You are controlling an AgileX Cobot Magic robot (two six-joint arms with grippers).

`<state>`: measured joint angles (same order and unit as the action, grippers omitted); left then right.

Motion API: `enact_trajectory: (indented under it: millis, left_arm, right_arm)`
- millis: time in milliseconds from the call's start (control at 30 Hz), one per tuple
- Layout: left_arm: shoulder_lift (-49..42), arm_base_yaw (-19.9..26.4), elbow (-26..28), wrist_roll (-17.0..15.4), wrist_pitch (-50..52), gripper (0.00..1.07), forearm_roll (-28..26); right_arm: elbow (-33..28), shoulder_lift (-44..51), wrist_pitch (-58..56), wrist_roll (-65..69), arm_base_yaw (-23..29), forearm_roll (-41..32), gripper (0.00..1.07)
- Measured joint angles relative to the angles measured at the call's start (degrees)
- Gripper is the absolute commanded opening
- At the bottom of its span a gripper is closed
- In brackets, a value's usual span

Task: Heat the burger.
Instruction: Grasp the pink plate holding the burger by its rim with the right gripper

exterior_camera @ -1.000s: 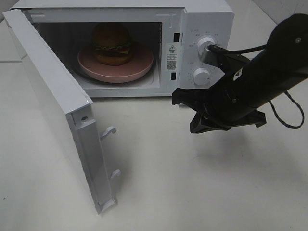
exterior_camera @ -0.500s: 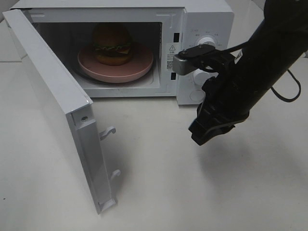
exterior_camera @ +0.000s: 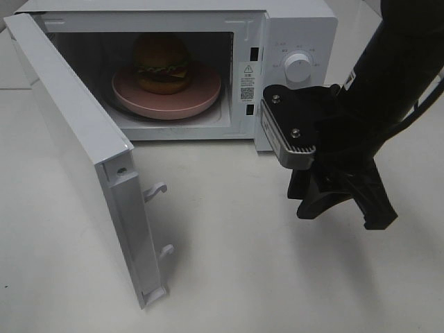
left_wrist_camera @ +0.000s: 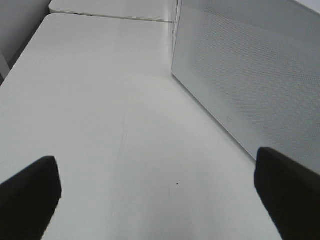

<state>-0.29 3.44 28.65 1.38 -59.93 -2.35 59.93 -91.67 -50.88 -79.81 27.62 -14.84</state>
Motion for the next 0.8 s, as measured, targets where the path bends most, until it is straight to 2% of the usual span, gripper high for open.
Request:
enact_trajectory:
  millis: [33, 67, 100, 133, 167, 200, 233, 300, 533, 800]
  left_arm:
    - [0.00, 0.00, 0.00, 0.00, 0.00, 0.98, 0.00]
    - [0.00, 0.00, 0.00, 0.00, 0.00, 0.98, 0.00]
    - [0.00, 0.00, 0.00, 0.00, 0.00, 0.98, 0.00]
    - [0.00, 0.00, 0.00, 0.00, 0.00, 0.98, 0.00]
    - [0.00, 0.00, 0.00, 0.00, 0.00, 0.98, 0.00]
    - [0.00, 0.00, 0.00, 0.00, 0.00, 0.98, 0.00]
    - [0.00, 0.00, 0.00, 0.00, 0.00, 0.98, 0.00]
    - [0.00, 0.00, 0.00, 0.00, 0.00, 0.98, 0.00]
    - [0.00, 0.00, 0.00, 0.00, 0.00, 0.98, 0.00]
    - [0.00, 0.00, 0.00, 0.00, 0.00, 0.98, 0.00]
  right_arm:
    - [0.00, 0.00, 0.00, 0.00, 0.00, 0.00, 0.47]
    - [0.00, 0.00, 0.74, -0.29, 0.00, 0.80, 0.52]
    - [0.00, 0.06, 2.58, -0.34, 0.00, 2.06, 0.63]
    - [0.00, 0.06, 2.58, -0.34, 0.00, 2.06, 0.63]
    - [0.00, 0.11, 3.50, -0.17, 0.00, 2.64, 0.69]
    - [0.00, 0.40, 5.10, 0.86, 0.00, 3.67, 0.81]
    - [0.00, 0.40, 5.10, 0.86, 0.00, 3.67, 0.81]
    - [0.00, 0.46, 6.76, 3.50, 0.00, 5.33, 0.92]
    - [0.06, 0.46, 7.45, 5.27, 0.00, 7.28, 0.94]
    - [5.33, 0.29, 10.54, 6.30, 2.81, 13.92, 0.93]
